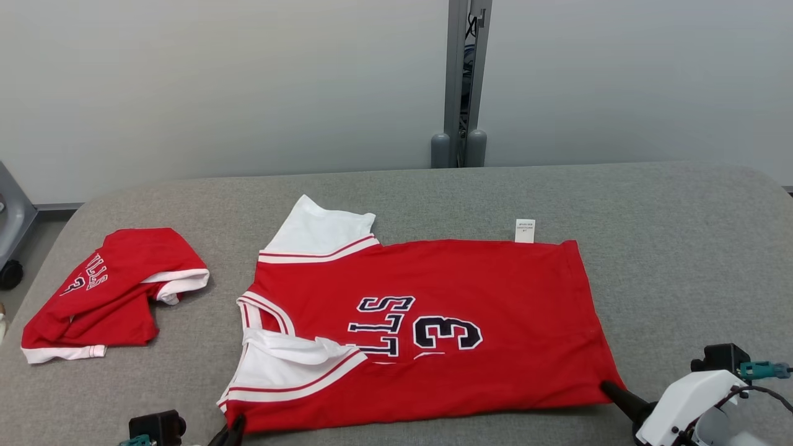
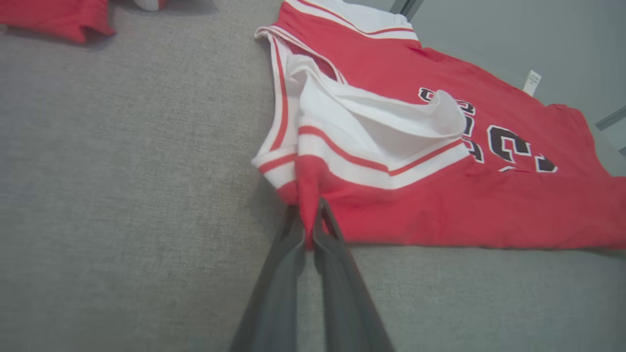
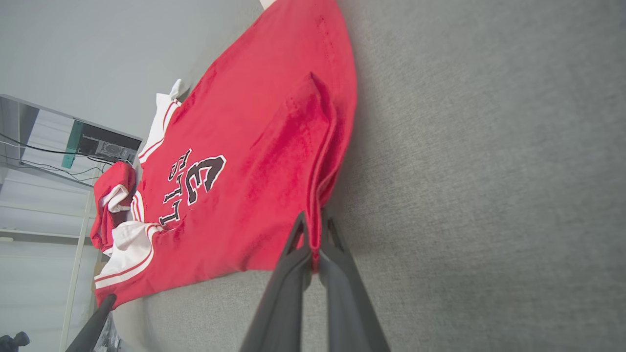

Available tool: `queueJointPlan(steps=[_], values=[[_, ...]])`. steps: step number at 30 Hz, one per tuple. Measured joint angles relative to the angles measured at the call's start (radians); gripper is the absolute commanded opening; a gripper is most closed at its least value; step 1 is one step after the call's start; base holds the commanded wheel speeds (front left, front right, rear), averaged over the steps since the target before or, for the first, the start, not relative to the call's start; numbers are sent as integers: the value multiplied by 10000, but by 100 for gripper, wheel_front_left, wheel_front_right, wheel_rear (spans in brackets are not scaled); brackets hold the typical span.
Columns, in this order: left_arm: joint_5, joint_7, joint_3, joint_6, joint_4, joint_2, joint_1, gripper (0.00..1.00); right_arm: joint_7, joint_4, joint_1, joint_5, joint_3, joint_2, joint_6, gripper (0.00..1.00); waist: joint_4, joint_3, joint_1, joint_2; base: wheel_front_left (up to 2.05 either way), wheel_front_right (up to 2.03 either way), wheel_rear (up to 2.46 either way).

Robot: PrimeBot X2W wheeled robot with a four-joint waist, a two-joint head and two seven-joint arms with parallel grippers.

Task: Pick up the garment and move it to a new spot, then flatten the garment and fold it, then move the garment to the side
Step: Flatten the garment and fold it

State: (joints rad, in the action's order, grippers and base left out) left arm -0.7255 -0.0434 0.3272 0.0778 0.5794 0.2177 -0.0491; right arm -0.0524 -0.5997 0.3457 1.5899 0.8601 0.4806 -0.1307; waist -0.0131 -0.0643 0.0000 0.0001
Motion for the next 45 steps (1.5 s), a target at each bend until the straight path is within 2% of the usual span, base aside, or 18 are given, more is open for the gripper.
queueJointPlan(steps=[7,13,18,24,25,26,27,29,30,31,32,40,45], values=[[-44,1020,40,-708,-2385,667,1294,0,-213,734,-381,-2,109,456,2,0,59,27,0,0,0,0,0],[-59,1674,36,-1149,-3657,1118,2089,0,-512,1106,-702,81,184,842,0,0,86,48,0,0,0,0,0],[-73,1931,-19,-1467,-4466,1319,2492,0,-803,1381,-1003,351,217,1229,2,0,95,82,0,0,0,0,0],[-81,2203,96,-1666,-4792,1407,2721,0,-895,1666,-1100,500,251,1461,2,0,42,132,0,0,0,0,0],[-81,2255,104,-1678,-4815,1411,2730,0,-918,1647,-1102,591,259,1461,0,18,37,137,0,0,0,0,0],[-81,2295,111,-1728,-4821,1421,2751,0,-949,1615,-1103,637,284,1461,0,57,37,138,0,0,0,0,0],[-77,2355,119,-1774,-4817,1440,2778,0,-1030,1574,-1102,646,359,1471,0,100,38,137,0,0,0,0,0],[-46,2454,140,-1875,-4790,1509,2838,0,-1129,1496,-1102,669,468,1469,0,100,43,131,0,0,0,0,0],[-42,2552,169,-1931,-4767,1547,2859,11,-1139,1432,-1101,692,493,1473,0,100,48,128,0,0,0,0,0],[-2,2604,194,-1981,-4752,1567,2876,96,-1141,1371,-1099,694,518,1486,2,100,54,125,0,0,0,0,0],[35,2617,198,-2057,-4748,1565,2882,100,-1124,1312,-1091,694,533,1505,0,100,61,122,0,0,0,0,0],[155,2525,102,-2364,-4786,1659,2873,100,-665,934,-717,727,487,1651,2,100,60,117,0,0,0,0,0],[631,1670,-228,-2614,-4874,1743,2288,100,449,767,-92,280,178,1755,2,100,60,121,0,0,0,0,0]])
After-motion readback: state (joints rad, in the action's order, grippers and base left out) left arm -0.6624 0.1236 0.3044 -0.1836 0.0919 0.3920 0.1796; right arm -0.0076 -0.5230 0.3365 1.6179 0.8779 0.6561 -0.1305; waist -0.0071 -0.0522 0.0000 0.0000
